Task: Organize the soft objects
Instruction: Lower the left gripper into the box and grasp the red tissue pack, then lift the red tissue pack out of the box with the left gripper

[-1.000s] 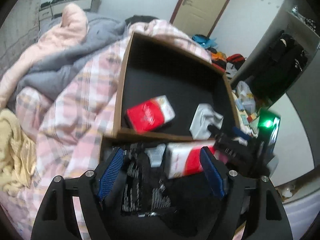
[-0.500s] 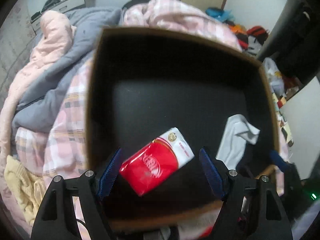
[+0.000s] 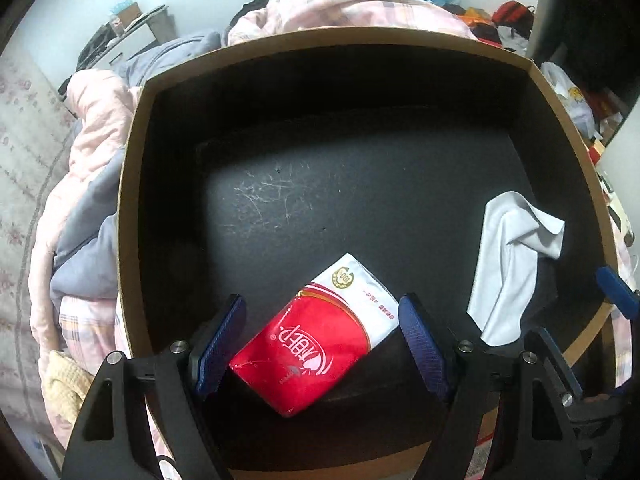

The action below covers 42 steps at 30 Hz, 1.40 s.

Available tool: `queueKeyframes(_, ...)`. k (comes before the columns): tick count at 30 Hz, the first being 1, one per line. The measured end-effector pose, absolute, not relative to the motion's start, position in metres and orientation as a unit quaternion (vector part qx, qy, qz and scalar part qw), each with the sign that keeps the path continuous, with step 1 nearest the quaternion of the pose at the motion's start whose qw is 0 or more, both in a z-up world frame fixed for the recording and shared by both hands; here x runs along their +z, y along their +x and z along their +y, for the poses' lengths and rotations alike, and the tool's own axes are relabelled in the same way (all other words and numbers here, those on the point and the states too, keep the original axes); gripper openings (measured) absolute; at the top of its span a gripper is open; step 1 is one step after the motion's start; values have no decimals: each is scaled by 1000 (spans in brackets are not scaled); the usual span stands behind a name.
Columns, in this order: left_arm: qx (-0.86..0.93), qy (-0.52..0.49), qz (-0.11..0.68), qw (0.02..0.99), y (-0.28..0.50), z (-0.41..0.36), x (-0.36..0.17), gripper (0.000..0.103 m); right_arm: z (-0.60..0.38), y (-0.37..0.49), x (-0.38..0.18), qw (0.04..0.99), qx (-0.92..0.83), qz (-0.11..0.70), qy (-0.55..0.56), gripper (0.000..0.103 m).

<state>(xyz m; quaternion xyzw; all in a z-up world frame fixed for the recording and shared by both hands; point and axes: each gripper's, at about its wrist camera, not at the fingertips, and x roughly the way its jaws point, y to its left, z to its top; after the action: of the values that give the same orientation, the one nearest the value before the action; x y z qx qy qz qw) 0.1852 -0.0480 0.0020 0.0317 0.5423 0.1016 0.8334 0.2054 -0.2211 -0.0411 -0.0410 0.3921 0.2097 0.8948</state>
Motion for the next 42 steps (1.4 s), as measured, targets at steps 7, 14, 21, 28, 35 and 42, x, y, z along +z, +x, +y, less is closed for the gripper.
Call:
queueKeyframes(7, 101, 68, 563, 818, 192, -55, -5, 76, -221, 204, -41, 895, 209, 391, -41, 102)
queueKeyframes(14, 57, 61, 575, 814, 201, -54, 17, 76, -223, 205, -41, 895, 210, 392, -36, 102)
queueKeyframes(21, 42, 85, 644, 759, 214, -54, -30, 67, -223, 204, -41, 895, 211, 392, -36, 102)
queueKeyframes(28, 34, 51, 629, 775, 209, -47, -26, 46, -222, 203, -40, 896, 211, 389, -40, 102)
queueKeyframes(35, 32, -24, 554, 832, 180, -20, 31, 35, -223, 203, -41, 896, 212, 389, -35, 102)
queueKeyframes(42, -10, -41, 440, 897, 102, -32, 117, 35, -223, 203, -41, 896, 212, 389, -34, 102)
